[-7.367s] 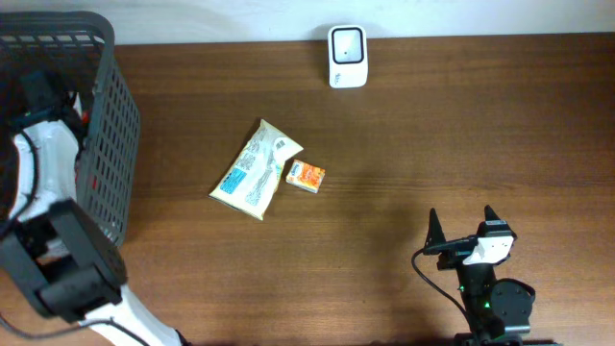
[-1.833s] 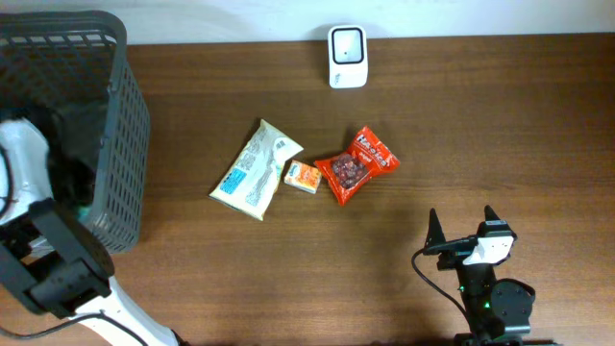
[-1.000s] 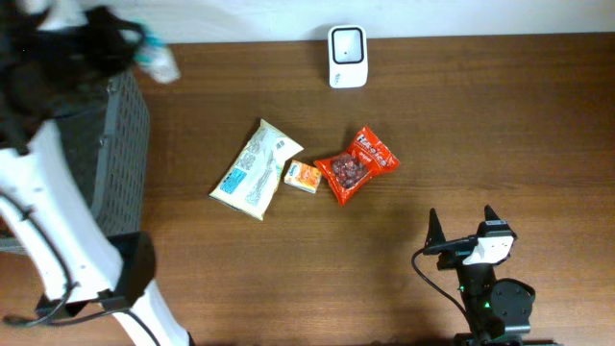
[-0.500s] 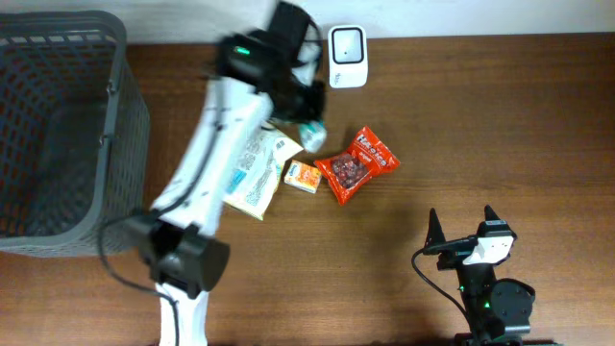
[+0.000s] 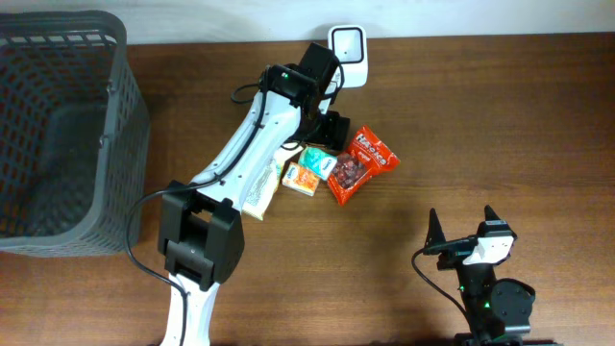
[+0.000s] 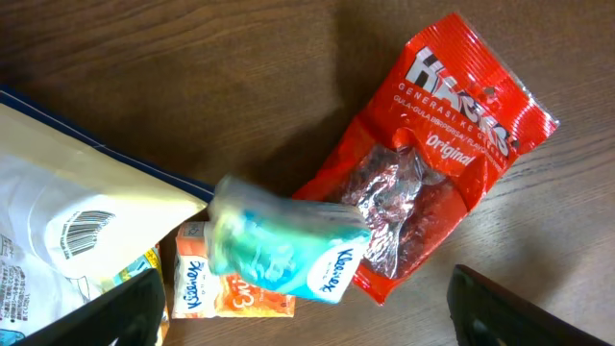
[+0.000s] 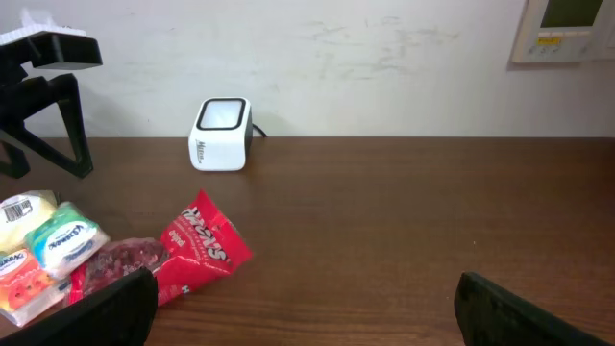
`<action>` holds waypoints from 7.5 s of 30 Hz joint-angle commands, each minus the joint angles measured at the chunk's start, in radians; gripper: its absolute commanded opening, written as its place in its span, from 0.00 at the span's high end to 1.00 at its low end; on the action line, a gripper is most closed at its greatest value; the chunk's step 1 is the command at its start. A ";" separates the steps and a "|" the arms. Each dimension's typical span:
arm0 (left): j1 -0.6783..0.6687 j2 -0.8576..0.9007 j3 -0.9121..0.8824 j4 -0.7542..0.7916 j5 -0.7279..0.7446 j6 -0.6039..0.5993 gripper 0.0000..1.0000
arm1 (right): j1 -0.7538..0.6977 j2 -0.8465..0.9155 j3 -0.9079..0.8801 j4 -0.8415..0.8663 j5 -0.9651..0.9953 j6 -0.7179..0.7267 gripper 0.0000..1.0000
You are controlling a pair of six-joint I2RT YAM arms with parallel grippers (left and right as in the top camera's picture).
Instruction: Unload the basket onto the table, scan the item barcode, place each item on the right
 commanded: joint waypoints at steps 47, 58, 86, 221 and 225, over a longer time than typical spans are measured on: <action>0.473 -0.407 0.188 -0.499 -0.385 -0.085 0.02 | -0.006 -0.006 -0.007 -0.002 -0.002 0.003 0.02; 0.451 -0.438 0.226 -0.353 0.151 -0.084 0.01 | -0.006 -0.006 -0.007 -0.002 -0.002 0.003 0.02; 0.174 -0.134 0.225 -0.348 0.045 0.013 0.01 | -0.006 0.011 -0.007 -0.005 0.024 0.003 0.02; 0.175 -0.061 0.225 -0.318 -0.138 0.014 0.01 | 0.151 1.930 1.582 -1.146 0.126 0.456 0.96; 0.175 -0.061 0.225 -0.317 -0.138 0.013 0.01 | 0.150 1.930 1.423 -0.989 0.084 0.456 0.94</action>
